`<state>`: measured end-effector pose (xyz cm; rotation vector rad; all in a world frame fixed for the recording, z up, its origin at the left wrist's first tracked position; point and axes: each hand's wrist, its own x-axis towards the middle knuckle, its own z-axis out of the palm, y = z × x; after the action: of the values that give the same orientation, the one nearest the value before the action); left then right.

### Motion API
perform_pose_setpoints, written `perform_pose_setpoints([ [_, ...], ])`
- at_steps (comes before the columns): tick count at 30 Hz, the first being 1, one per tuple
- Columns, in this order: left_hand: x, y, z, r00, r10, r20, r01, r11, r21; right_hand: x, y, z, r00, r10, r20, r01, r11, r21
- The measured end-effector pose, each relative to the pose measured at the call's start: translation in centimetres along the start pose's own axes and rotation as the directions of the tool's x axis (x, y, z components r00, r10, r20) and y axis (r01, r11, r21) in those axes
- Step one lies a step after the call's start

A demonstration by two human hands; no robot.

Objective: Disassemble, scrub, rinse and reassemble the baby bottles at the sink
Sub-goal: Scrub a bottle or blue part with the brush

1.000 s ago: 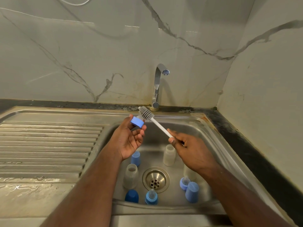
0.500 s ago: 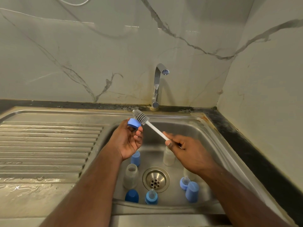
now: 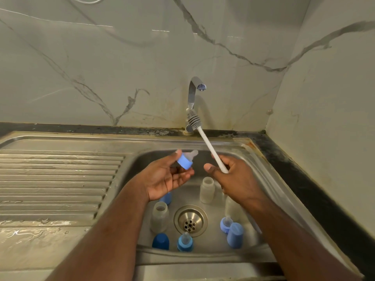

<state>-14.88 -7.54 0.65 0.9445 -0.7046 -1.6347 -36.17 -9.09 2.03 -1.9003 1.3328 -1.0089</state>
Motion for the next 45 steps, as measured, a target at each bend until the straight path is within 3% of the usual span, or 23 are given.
perform_pose_setpoints([
  [5, -0.6, -0.5, 1.3, 0.992, 0.005, 0.125, -0.011, 0.999, 0.047, 0.1, -0.2, -0.1, 0.997, 0.029, 0.074, -0.042, 0.981, 0.190],
  [14, -0.2, -0.6, 1.8, 0.990, 0.126, 0.070, -0.136, 0.978, 0.158, 0.1, -0.3, 0.5, 0.998, 0.002, -0.067, 0.003, 0.997, 0.083],
  [19, -0.1, -0.5, 1.6, 0.988, 0.143, 0.066, -0.148, 0.985, 0.083, -0.1, -0.5, 0.7, 0.994, -0.012, -0.110, 0.020, 0.997, 0.079],
  [25, 0.2, -0.5, 0.9, 0.992, 0.099, 0.074, -0.104, 0.992, 0.073, -0.2, -0.2, 0.6, 0.999, -0.032, -0.035, 0.036, 0.990, 0.138],
  [32, 1.3, 0.0, -0.4, 0.948, 0.281, -0.151, -0.290, 0.956, -0.042, -0.7, -1.0, -1.6, 0.995, -0.091, 0.045, 0.097, 0.981, -0.166],
  [35, 1.2, 0.3, -0.7, 0.930, 0.315, -0.191, -0.334, 0.939, -0.082, -1.1, -0.8, -1.2, 0.990, -0.079, 0.118, 0.100, 0.979, -0.178],
  [40, 1.0, 0.7, -0.8, 0.944, 0.308, -0.116, -0.323, 0.935, -0.148, -0.2, 0.0, -1.0, 0.997, -0.029, 0.067, 0.044, 0.973, -0.225],
  [45, 1.0, 0.6, -1.2, 0.942, 0.307, -0.133, -0.329, 0.923, -0.199, -0.7, -0.5, -0.8, 0.997, -0.040, 0.068, 0.048, 0.992, -0.114],
])
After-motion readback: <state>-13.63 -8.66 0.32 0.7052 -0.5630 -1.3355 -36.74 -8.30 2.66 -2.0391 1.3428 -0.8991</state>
